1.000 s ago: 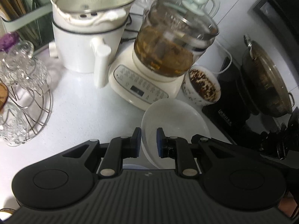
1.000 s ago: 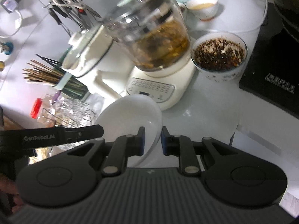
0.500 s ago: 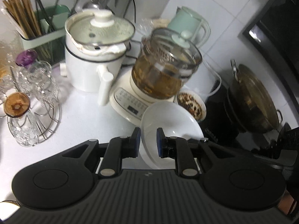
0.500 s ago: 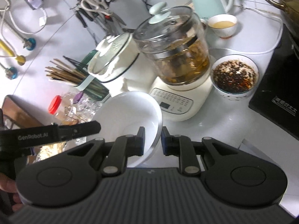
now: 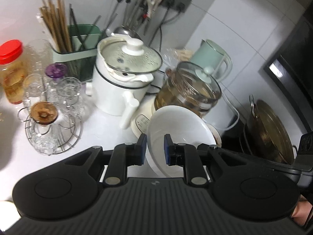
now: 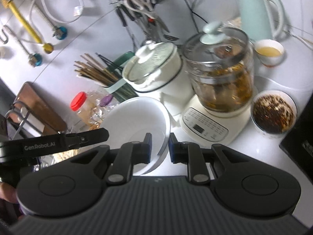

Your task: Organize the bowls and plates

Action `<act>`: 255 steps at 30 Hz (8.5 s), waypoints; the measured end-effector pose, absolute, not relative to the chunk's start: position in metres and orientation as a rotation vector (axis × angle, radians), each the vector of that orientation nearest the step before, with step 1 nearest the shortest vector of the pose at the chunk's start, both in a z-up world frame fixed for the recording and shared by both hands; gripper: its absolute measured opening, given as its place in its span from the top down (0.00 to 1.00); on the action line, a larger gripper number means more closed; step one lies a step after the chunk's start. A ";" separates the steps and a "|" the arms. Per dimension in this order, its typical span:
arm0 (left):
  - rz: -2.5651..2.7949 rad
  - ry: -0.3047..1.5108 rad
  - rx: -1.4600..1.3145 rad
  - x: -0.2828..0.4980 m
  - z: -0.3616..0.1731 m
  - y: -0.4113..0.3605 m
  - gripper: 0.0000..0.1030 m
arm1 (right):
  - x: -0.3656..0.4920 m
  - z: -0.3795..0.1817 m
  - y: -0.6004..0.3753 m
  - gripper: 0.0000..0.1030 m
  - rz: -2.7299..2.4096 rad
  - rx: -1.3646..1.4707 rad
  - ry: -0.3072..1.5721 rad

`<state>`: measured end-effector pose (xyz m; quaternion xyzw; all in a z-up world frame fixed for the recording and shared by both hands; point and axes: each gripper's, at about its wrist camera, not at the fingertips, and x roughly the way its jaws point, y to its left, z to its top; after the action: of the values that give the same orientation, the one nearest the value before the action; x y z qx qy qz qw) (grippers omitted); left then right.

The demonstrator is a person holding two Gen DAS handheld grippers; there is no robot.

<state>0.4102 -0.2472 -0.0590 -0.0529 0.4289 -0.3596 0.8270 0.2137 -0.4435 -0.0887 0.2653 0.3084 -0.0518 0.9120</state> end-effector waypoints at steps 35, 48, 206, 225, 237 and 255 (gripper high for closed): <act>-0.501 1.216 -0.169 0.367 -0.178 -0.201 0.79 | 0.225 -0.172 -0.396 0.80 0.011 0.407 1.013; -0.465 1.182 -0.185 0.361 -0.165 -0.197 0.57 | 0.221 -0.165 -0.408 0.47 0.011 0.468 1.008; -0.320 1.227 -0.304 0.365 -0.202 0.067 0.63 | 0.272 -0.189 -0.148 0.76 0.161 0.411 0.996; -0.325 1.269 -0.321 0.374 -0.222 0.067 0.63 | 0.290 -0.211 -0.153 0.77 0.149 0.412 1.065; -0.329 1.195 -0.239 0.367 -0.181 0.072 0.58 | 0.278 -0.184 -0.163 0.75 0.136 0.417 0.961; -0.258 0.871 -0.198 0.290 -0.046 0.078 0.58 | 0.220 -0.080 -0.186 0.75 0.280 0.352 0.693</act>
<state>0.2904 0.0776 -0.0458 -0.0954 0.4200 -0.1244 0.8939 0.2203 -0.1856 -0.0804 0.1708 0.3367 0.1359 0.9159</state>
